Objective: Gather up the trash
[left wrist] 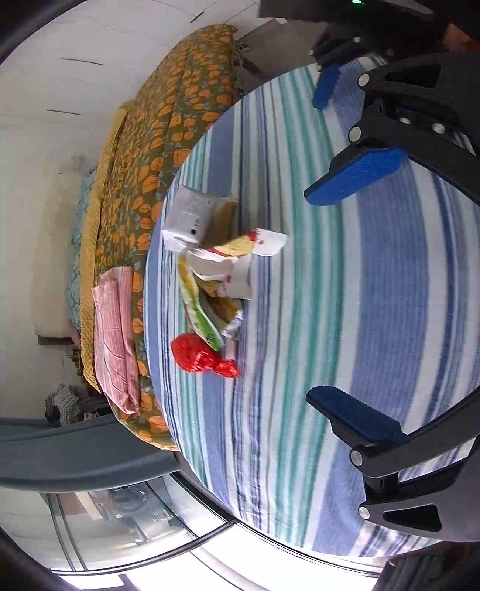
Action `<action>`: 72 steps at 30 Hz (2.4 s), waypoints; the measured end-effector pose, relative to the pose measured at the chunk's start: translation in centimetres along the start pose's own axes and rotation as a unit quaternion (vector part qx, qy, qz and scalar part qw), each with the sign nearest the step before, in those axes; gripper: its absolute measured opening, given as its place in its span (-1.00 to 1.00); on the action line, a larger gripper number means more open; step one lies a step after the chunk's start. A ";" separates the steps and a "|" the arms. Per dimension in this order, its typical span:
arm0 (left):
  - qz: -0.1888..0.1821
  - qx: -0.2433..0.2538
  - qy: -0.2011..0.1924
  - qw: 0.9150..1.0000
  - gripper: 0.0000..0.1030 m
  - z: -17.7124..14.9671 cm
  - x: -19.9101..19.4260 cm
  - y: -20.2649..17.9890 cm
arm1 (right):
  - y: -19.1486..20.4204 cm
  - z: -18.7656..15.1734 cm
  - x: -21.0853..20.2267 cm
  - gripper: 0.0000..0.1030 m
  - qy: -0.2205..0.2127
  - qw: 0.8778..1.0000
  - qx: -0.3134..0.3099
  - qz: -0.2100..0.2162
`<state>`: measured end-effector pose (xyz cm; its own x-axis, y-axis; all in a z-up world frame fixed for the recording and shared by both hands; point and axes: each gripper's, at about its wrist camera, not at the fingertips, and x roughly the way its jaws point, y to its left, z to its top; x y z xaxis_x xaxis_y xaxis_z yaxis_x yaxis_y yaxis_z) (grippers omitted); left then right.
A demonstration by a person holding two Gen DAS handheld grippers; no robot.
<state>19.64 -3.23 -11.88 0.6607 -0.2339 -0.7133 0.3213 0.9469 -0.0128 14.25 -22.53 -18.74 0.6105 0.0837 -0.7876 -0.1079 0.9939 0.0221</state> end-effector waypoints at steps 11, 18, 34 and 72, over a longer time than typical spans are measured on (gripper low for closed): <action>-0.021 -0.019 0.028 0.999 -0.56 3.6 6.3 -2.2 | -0.2 0.3 0.3 0.79 0.000 1.000 0.003 0.001; -0.047 -0.054 0.036 0.997 -0.83 -0.3 2.0 2.4 | 0.0 0.1 0.2 0.79 -0.001 1.000 0.004 0.001; -0.056 -0.014 0.042 0.997 0.84 -5.0 -2.1 11.9 | 0.2 0.0 0.0 0.79 -0.001 1.000 0.004 -0.003; -0.017 0.036 0.075 0.996 0.82 -6.5 1.7 6.7 | -2.5 3.0 -0.6 0.81 -0.007 0.996 0.081 0.040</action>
<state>18.49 4.15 -17.68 0.5417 -0.2240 -0.8101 0.3932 0.9194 0.0087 16.49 -24.81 -16.43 0.6161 0.1625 -0.7707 -0.0294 0.9825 0.1837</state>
